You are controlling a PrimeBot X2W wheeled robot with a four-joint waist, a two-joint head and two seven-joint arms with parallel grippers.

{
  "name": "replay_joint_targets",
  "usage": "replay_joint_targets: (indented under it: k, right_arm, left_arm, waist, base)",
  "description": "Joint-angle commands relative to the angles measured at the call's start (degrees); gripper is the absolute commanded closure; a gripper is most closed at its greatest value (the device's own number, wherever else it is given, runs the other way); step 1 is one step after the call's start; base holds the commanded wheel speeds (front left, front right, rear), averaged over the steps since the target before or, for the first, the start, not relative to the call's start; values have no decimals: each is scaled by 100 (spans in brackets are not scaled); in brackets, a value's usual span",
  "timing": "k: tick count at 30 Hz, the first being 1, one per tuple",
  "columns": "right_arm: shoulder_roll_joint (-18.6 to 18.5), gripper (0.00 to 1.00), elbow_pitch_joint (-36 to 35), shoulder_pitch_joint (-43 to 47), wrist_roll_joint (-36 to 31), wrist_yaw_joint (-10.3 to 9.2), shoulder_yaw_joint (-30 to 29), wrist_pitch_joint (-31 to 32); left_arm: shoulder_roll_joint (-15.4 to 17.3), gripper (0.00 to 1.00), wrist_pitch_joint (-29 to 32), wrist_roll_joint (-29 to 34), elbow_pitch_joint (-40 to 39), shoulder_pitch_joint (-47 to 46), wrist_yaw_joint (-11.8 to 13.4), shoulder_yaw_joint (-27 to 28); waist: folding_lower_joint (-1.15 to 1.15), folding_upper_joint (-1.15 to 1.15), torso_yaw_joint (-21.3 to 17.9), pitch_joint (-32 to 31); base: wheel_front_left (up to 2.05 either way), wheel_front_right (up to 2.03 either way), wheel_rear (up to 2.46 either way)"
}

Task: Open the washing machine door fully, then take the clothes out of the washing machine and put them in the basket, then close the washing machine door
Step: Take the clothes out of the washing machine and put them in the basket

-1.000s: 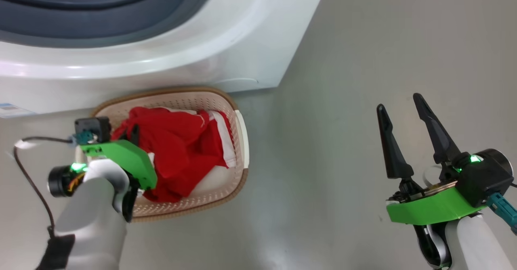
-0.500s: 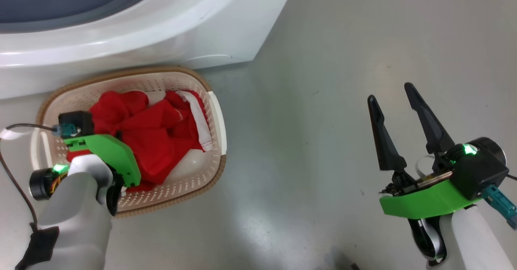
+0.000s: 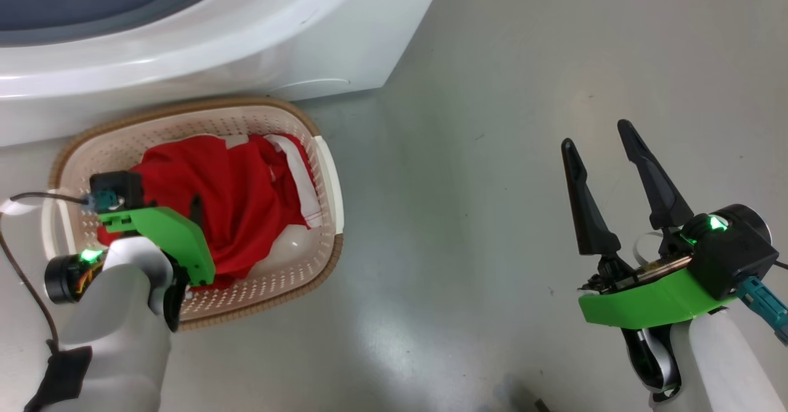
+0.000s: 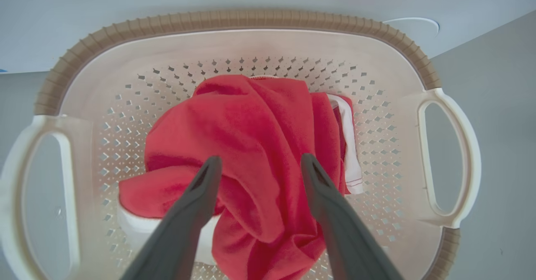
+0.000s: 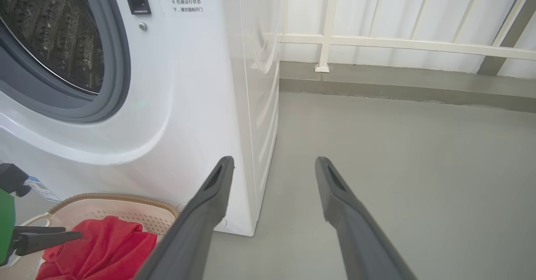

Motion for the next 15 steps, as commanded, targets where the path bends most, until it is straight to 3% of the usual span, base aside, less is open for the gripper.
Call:
replay_joint_targets:
  k: [1,15]
  right_arm:
    - [-44,0,-103,-49,32,35,88,-36]
    - [-44,0,-47,50,-1,35,-43,-36]
  left_arm:
    - [183,0,-106,-35,-54,5,10,79]
    - [-96,0,-796,-75,-72,309,-263,-114]
  waist:
    - [0,0,47,-44]
    - [0,0,372,-590]
  base:
    - [0,0,0]
    - [0,0,0]
